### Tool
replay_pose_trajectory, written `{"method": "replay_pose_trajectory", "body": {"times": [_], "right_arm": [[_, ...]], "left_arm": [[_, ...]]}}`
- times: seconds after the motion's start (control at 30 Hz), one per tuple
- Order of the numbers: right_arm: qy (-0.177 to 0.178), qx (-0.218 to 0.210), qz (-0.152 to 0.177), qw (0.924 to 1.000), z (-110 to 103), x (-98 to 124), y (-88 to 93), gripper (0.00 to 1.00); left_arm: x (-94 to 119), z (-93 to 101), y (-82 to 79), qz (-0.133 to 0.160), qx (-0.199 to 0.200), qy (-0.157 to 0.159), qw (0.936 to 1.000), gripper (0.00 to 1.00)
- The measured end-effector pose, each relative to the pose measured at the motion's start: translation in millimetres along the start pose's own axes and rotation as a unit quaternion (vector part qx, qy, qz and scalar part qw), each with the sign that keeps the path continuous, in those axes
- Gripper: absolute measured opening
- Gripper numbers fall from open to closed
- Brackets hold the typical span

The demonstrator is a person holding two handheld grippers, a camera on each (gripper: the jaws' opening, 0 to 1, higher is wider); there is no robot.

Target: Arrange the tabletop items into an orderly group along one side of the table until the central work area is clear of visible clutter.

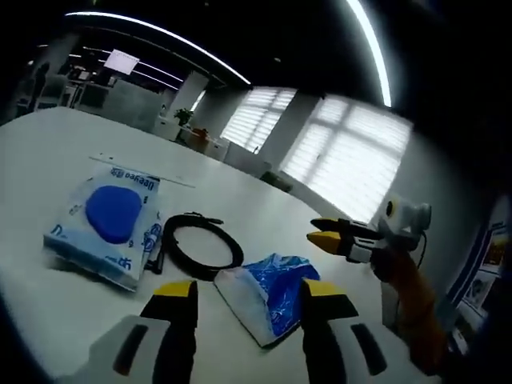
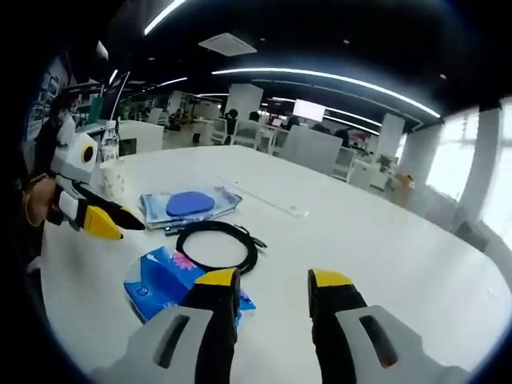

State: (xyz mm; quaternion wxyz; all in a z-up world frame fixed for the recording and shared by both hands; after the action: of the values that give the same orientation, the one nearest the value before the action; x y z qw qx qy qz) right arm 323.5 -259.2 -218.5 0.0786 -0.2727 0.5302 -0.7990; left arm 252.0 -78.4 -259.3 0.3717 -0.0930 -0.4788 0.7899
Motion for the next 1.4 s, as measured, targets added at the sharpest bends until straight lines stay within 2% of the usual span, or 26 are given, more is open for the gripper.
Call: {"method": "replay_pose_trajectory", "body": {"times": [0.23,0.33,0.5,0.67,0.97,1.2,1.27,1.3,1.4], "right_arm": [[-0.004,-0.006,-0.011,0.9999,-7.3,-9.1,-4.4,0.39],[-0.007,-0.009,-0.017,0.9998,-12.6,-14.9,-6.3,0.40],[-0.014,-0.021,-0.040,0.9989,-23.3,-28.2,-7.2,0.49],[-0.015,-0.023,-0.053,0.9982,-32.1,-36.5,-7.1,0.52],[-0.015,-0.041,-0.079,0.9959,-39.1,-51.4,0.7,0.53],[-0.020,-0.030,-0.099,0.9944,-49.3,-64.5,5.2,0.52],[-0.018,-0.038,-0.106,0.9935,-48.9,-69.8,6.2,0.52],[-0.017,-0.040,-0.109,0.9930,-48.9,-72.7,7.0,0.52],[-0.016,-0.050,-0.117,0.9917,-48.9,-78.7,9.7,0.51]], "left_arm": [[1.9,-6.6,-5.4,0.002,-0.022,-0.016,0.9996,0.59],[0.0,-8.7,-6.6,0.001,-0.022,-0.016,0.9996,0.61],[-4.0,-15.4,-6.6,-0.003,-0.007,-0.023,0.9997,0.70],[0.0,-13.7,-4.4,-0.005,-0.002,-0.030,0.9995,0.72],[0.9,-13.8,-4.2,0.001,-0.004,-0.048,0.9988,0.71],[2.8,-13.9,-3.3,-0.001,0.001,-0.049,0.9988,0.70],[5.2,-11.8,-2.7,-0.002,0.005,-0.050,0.9988,0.69],[-13.3,-26.6,-9.3,-0.005,0.009,-0.047,0.9988,0.69],[-14.4,-21.4,-6.2,-0.013,0.023,-0.039,0.9989,0.68]]}}
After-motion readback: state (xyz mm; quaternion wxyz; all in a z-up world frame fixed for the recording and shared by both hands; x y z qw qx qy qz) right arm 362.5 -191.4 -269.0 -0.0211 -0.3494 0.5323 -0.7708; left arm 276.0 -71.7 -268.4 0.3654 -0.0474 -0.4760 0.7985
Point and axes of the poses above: the point that each gripper's makers call its tool centre point, and the gripper's own axes: x roughly backward along the fingers, z roughly to its right, y roughly out of its underside, the point moved 3 cm from there along x, roughly backward along the fingers, and after that the axes turned 7 degrees about y, right-handed, at the moved point
